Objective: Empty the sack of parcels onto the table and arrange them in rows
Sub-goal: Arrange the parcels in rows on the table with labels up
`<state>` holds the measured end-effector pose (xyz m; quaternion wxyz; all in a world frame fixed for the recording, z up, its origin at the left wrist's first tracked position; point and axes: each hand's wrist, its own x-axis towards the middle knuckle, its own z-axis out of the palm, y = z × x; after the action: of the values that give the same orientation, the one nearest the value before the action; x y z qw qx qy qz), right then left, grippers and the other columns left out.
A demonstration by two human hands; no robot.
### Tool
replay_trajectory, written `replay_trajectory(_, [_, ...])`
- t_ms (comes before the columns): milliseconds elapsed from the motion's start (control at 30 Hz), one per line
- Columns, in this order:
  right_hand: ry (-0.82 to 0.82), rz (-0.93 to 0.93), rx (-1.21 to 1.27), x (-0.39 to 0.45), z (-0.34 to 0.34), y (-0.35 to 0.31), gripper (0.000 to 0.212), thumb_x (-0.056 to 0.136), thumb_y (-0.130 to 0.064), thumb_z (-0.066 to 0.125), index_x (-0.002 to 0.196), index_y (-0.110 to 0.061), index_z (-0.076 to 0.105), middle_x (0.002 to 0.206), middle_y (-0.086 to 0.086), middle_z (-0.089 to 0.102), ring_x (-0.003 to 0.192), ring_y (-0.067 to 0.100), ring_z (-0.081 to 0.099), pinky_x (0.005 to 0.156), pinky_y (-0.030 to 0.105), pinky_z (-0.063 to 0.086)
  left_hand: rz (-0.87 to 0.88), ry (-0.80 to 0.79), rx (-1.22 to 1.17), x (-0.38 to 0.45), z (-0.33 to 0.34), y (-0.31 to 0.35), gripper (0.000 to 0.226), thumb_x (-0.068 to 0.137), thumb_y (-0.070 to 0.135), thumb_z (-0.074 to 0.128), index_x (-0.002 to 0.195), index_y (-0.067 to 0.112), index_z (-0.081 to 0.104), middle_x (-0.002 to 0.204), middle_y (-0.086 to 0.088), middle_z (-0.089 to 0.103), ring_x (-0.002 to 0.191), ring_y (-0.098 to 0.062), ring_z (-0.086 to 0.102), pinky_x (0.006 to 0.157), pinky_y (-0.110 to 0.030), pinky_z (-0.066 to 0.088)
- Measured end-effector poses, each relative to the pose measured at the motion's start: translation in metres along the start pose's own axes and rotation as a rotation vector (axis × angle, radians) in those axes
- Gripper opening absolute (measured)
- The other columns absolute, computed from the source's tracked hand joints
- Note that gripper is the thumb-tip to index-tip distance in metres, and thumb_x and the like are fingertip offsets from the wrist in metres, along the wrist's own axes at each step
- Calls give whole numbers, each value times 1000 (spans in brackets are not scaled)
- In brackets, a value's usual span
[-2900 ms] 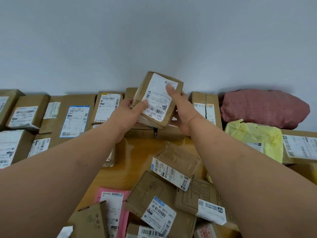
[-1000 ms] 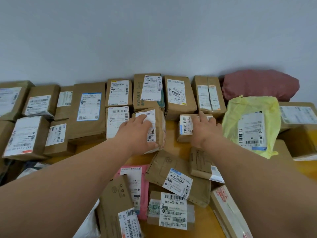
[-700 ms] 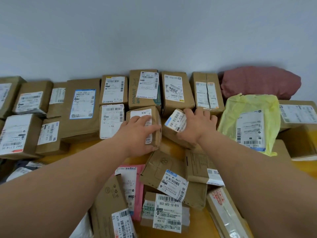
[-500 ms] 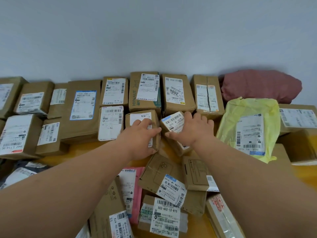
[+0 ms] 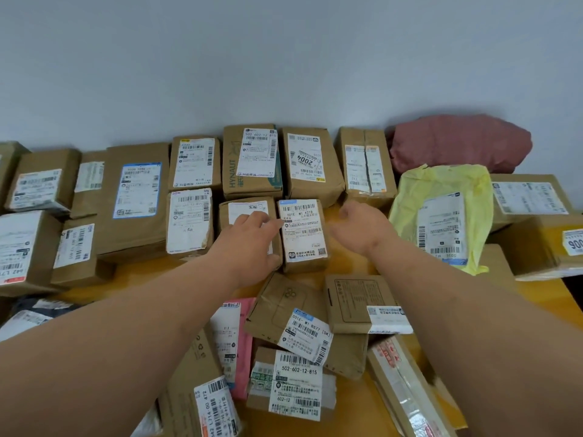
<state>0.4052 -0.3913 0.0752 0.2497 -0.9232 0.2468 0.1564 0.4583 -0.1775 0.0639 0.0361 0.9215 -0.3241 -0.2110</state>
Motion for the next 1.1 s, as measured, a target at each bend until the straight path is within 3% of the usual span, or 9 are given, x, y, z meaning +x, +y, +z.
replay_trajectory(133, [-198, 24, -246, -19, -2, 15, 63, 80, -53, 66, 132, -19, 55, 134, 6, 55, 122, 29, 51, 101, 45, 47, 52, -8, 26, 2, -5, 18, 69, 96, 44, 53, 156, 33, 21, 159, -1, 23, 143, -26, 23, 115, -46, 30])
replay_trajectory(233, [-462, 5, -381, -34, 5, 22, 93, 72, -48, 79, 151, -31, 32, 151, 5, 35, 139, 33, 33, 107, 53, 40, 79, -24, 43, 4, -5, 29, 68, 96, 46, 52, 155, 35, 22, 161, -1, 19, 145, -26, 19, 118, -47, 25])
replay_trajectory(367, [-667, -3, -590, -45, 19, 30, 124, 65, -41, 88, 157, -37, 5, 158, 4, 23, 141, 36, 32, 103, 56, 44, 88, -32, 49, 4, -5, 38, 66, 98, 44, 51, 156, 33, 22, 163, -1, 17, 148, -26, 15, 118, -46, 20])
replay_trajectory(533, [-508, -53, -649, -52, 32, 44, 124, 64, -36, 87, 156, -35, 4, 154, 8, 28, 144, 35, 26, 115, 57, 24, 88, -28, 54, 0, -2, 44, 64, 98, 44, 50, 156, 32, 24, 162, 0, 20, 147, -26, 16, 117, -45, 19])
replay_trajectory(733, [-458, 31, -84, -36, 1, 58, 117, 58, -39, 84, 152, -39, 13, 144, 8, 41, 128, 33, 44, 100, 52, 45, -5, 3, -17, -6, -9, 52, 63, 97, 41, 53, 154, 32, 28, 160, 0, 26, 144, -26, 23, 117, -47, 23])
replay_trajectory(867, [-254, 165, 351, -19, -18, 62, 124, 51, -72, 79, 151, -33, 19, 141, 3, 49, 126, 31, 50, 105, 49, 42, -88, 27, -67, -2, -18, 65, 65, 96, 42, 55, 154, 31, 28, 160, 0, 27, 145, -25, 24, 117, -47, 25])
replay_trajectory(933, [-114, 207, 415, -11, -14, 59, 128, 45, -88, 68, 151, -30, 23, 142, 4, 51, 126, 31, 53, 105, 50, 44, -113, 34, -67, -1, -18, 73, 67, 96, 42, 56, 155, 32, 26, 160, 1, 27, 145, -25, 25, 116, -47, 26])
replay_trajectory(1033, [9, 144, 293, -3, -12, 57, 94, 81, -72, 56, 153, -20, 24, 145, 11, 42, 129, 36, 48, 105, 48, 45, -136, 37, -37, 1, -13, 83, 70, 95, 43, 56, 156, 32, 22, 160, 1, 26, 145, -25, 25, 116, -47, 27])
replay_trajectory(1100, [125, 5, 182, -4, -18, 60, 58, 94, -48, 54, 141, -16, 44, 136, 11, 49, 122, 33, 52, 99, 45, 48, -126, 24, -13, 3, -8, 88, 70, 95, 44, 55, 156, 34, 21, 160, 1, 25, 146, -26, 23, 117, -48, 24])
